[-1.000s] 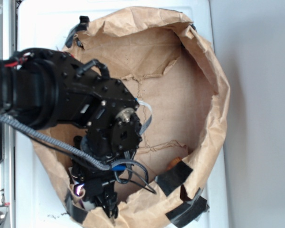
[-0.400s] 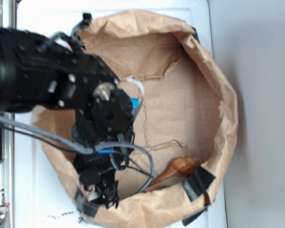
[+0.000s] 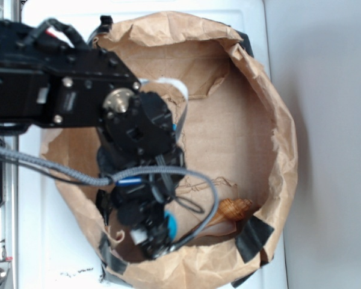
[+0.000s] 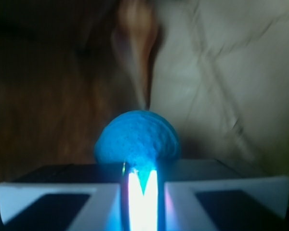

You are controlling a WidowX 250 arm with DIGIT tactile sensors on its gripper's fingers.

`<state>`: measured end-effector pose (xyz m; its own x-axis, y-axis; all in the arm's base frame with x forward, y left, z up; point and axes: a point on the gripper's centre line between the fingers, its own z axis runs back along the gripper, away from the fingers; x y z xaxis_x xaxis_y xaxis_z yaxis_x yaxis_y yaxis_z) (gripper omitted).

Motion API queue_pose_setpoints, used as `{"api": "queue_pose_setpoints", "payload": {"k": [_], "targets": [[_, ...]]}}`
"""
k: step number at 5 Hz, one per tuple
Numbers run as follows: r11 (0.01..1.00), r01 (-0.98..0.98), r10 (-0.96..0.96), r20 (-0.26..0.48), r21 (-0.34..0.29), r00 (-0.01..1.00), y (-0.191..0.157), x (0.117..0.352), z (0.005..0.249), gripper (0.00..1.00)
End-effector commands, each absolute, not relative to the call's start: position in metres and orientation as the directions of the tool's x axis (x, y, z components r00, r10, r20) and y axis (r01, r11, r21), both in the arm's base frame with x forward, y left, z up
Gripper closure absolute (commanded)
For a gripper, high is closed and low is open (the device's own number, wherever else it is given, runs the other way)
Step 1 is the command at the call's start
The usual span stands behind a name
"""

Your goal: Grab the blue ball.

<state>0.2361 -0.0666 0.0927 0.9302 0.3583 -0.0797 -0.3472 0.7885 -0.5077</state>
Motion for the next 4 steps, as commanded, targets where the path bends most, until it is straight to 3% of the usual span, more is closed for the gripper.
{"api": "queue_pose_setpoints", "payload": {"k": [1, 2, 3, 4], "targets": [[0.821, -0.518, 0.550, 0.087, -0.240, 0.831, -0.047, 0.256, 0.108, 1.00], [0.781, -0.624, 0.620, 0.114, 0.000, 0.776, -0.016, 0.256, 0.111, 1.00], [0.771, -0.636, 0.629, 0.125, 0.024, 0.767, 0.008, 0.249, 0.128, 1.00], [0.800, -0.599, 0.597, 0.150, -0.034, 0.788, 0.016, 0.238, 0.140, 1.00]]}}
